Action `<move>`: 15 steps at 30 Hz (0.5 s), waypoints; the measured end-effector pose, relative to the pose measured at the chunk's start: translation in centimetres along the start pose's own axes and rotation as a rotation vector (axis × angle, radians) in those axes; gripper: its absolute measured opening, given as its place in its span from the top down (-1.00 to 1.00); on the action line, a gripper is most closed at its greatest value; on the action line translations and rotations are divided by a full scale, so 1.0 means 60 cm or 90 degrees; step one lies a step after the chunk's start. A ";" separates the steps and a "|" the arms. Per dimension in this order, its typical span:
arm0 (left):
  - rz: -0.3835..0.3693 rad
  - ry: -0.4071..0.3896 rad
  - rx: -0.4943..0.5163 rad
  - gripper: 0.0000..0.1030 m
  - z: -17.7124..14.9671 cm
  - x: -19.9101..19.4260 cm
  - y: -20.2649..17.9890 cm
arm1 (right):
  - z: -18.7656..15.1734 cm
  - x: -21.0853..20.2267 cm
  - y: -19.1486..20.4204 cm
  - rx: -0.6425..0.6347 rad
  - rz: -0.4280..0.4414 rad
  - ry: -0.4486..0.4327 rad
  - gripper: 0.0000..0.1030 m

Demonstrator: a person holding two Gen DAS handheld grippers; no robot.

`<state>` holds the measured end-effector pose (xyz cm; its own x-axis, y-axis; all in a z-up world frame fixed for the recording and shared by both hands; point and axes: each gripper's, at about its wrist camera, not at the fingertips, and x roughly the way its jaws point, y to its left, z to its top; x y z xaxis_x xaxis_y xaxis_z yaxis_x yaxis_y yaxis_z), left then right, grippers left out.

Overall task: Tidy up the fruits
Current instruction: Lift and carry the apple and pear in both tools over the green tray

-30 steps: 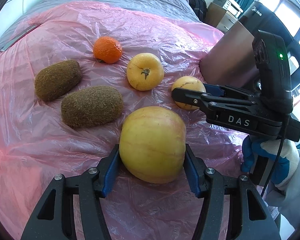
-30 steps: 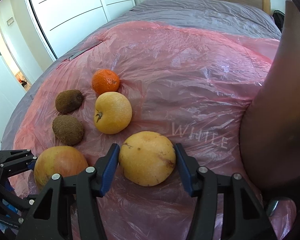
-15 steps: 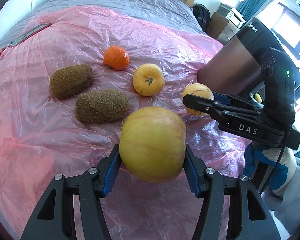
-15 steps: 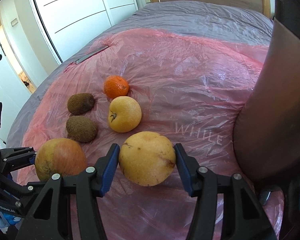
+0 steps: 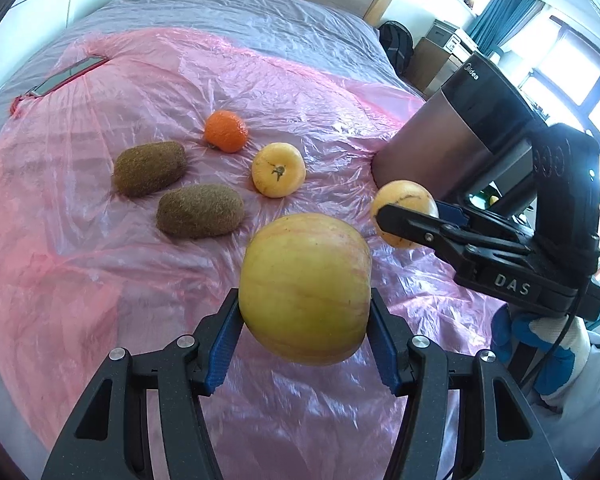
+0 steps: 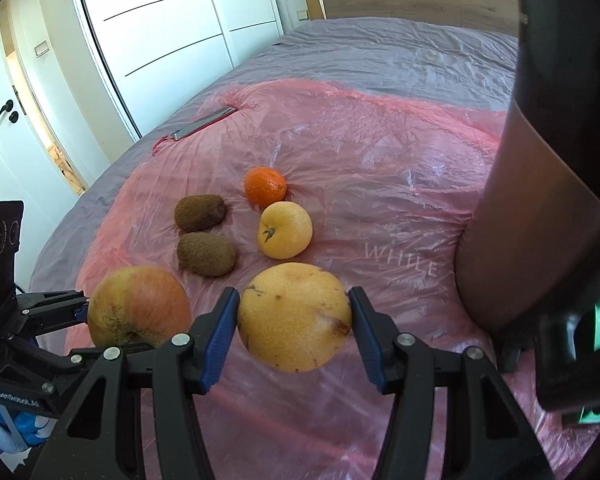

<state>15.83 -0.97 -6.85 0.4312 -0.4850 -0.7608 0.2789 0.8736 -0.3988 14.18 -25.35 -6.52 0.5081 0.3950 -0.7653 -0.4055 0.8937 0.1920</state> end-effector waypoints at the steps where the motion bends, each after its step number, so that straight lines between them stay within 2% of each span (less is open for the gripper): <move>1: 0.001 0.000 -0.001 -0.04 -0.005 -0.006 -0.001 | -0.005 -0.005 0.003 0.002 0.001 0.001 -0.74; 15: 0.011 0.000 0.017 -0.04 -0.060 -0.062 -0.033 | -0.088 -0.082 0.023 0.035 0.000 0.016 -0.74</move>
<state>10.56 -0.73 -5.08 0.4363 -0.4702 -0.7672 0.2940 0.8803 -0.3723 7.12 -27.20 -5.70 0.4881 0.3903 -0.7807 -0.3634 0.9041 0.2249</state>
